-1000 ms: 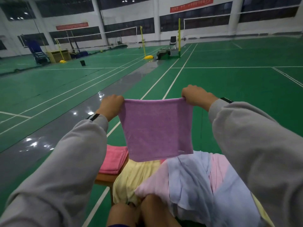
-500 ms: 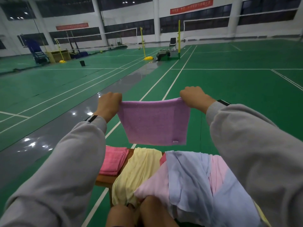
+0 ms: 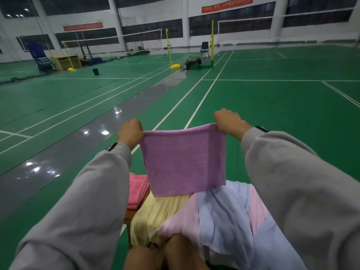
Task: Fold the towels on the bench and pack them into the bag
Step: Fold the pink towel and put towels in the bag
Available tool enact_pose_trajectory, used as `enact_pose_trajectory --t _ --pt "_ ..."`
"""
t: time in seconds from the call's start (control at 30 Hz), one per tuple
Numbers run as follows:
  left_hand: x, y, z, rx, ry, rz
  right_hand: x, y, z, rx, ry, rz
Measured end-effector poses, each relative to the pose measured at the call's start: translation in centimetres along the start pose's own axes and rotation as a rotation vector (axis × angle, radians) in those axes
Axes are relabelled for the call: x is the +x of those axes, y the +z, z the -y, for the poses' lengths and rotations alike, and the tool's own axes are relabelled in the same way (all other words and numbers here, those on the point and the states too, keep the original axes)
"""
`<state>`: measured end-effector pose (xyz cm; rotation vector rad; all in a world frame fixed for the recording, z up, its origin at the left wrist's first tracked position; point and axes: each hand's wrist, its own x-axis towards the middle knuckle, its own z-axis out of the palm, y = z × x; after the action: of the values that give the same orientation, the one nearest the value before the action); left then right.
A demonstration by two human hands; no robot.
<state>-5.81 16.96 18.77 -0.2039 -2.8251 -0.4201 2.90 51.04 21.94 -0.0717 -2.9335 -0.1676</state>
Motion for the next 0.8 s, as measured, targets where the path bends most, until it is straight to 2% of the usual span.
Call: enact_pose_trajectory --t 0.2,0.43,0.53,0.63,0.73,0.8 --pt "1.0 0.2 0.0 0.027 0.116 0.084 0.7 0.6 -1.0 0.042 0.06 0.0" --pt "1.7 -0.1 -0.5 0.089 0.094 -0.074 2.5 1.3 -1.4 0.075 0.105 -0.025" --pt "2.3 -0.6 -0.5 -0.128 -0.012 -0.161 3.1 1.2 -1.4 0.117 0.167 -0.134" --pt "2.4 -1.5 -0.1 -0.514 -0.136 -0.144 2.8 1.0 -1.5 0.247 0.226 -0.173" --pt "1.0 -2.1 0.0 -0.902 -0.259 -0.08 2.1 1.2 -1.6 0.743 0.293 -0.095" --pt "-0.9 -2.1 0.3 -1.05 -0.305 -0.041 0.3 1.7 -1.4 1.122 0.337 -0.028"
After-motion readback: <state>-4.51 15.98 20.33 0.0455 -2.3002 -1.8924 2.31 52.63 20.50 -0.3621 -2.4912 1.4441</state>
